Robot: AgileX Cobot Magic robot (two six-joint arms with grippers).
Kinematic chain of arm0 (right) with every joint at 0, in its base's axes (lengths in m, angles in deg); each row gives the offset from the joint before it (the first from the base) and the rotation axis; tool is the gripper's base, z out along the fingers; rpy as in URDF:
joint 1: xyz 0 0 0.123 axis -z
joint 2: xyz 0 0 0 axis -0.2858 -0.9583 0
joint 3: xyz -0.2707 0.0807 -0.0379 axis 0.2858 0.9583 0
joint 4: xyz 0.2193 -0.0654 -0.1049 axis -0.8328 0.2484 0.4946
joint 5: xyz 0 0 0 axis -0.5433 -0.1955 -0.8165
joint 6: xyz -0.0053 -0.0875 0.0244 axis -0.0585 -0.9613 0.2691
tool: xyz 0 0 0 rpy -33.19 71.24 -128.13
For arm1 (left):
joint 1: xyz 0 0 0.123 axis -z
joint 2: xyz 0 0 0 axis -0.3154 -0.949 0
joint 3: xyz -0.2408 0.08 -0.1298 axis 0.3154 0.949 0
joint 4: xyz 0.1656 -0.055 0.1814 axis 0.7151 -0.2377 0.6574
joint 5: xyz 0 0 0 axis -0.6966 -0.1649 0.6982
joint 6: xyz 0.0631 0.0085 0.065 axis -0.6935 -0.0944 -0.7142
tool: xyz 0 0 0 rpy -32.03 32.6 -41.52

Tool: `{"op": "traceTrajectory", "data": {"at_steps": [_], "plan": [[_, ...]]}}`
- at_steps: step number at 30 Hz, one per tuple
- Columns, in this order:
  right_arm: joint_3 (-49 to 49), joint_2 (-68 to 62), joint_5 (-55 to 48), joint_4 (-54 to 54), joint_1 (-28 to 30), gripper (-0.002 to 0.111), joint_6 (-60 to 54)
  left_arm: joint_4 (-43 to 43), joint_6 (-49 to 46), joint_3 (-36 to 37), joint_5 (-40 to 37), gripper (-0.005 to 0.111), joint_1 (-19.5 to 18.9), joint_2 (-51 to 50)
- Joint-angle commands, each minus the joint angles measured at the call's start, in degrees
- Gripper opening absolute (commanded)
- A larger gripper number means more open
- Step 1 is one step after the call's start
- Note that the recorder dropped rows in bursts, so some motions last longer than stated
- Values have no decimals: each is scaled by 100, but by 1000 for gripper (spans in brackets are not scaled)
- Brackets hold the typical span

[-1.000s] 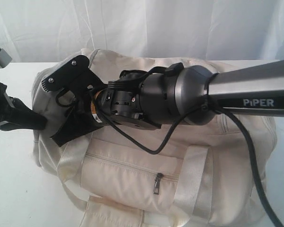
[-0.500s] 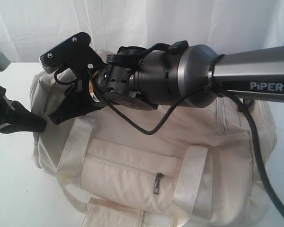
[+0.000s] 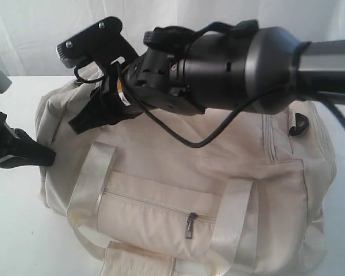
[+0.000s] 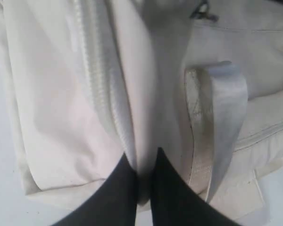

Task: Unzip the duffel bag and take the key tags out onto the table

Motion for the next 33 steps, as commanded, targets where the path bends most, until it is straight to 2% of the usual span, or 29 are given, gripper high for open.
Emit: {"op": "traceTrajectory", "data": {"at_steps": [1, 10, 15, 28, 33], "plan": [[-48, 385, -86, 50, 27, 2, -71, 52, 76, 53, -350, 0, -2, 88], [-61, 191, 571, 344, 50, 0, -191, -250, 76, 620, -268, 0, -2, 88], [-567, -383, 679, 369, 294, 0, -60, -466, 61, 1102, 113, 0, -2, 92], [-2227, -1733, 691, 309, 958, 0, 97, -522, 33, 1117, 201, 0, -2, 92], [-2612, -2101, 695, -415, 1414, 0, 626, -522, 33, 1117, 242, 0, -2, 92]]}}
